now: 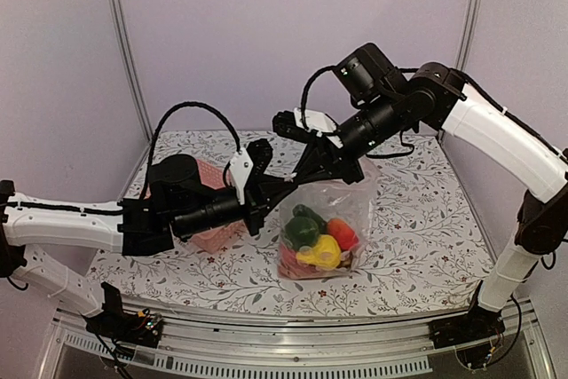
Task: Place the food in the zip-top bag and seal the zipper
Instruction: Zip the zipper on the zipper food storage bag.
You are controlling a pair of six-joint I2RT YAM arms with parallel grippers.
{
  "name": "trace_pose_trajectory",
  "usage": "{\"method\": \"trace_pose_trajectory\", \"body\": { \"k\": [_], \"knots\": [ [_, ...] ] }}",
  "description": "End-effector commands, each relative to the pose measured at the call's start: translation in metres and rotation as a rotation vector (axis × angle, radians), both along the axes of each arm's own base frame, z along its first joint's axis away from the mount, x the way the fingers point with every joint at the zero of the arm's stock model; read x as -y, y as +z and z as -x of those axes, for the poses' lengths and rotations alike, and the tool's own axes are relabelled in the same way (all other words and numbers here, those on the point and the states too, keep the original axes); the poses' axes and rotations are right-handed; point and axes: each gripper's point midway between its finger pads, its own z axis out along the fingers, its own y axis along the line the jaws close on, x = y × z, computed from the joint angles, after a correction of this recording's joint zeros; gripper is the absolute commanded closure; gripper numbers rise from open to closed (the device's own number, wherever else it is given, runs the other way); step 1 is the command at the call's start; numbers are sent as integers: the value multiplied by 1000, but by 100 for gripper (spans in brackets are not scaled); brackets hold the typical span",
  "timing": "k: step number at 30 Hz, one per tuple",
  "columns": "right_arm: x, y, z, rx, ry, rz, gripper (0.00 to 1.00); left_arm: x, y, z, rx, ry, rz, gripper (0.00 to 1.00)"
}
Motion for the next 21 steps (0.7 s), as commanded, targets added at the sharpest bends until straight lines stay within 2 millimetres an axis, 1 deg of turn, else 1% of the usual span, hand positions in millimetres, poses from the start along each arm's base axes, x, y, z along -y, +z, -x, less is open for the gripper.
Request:
{"method": "trace_pose_trajectory", "body": {
  "k": [1,4,8,15,21],
  "knots": [
    [12,-9,-19,-19,-74,51,95,-21,27,-7,56,78,74,100],
    [24,-10,-36,-31,-116,53,94,-27,26,-8,60,94,67,100],
    [40,-15,-52,-45,-154,78,94,-34,26,-10,61,114,65,100],
    [70,-30,-68,-62,-208,118,93,-54,25,-19,68,171,49,100],
    [105,-36,-76,-57,-268,138,93,-74,25,-26,69,208,37,100]
  ]
}}
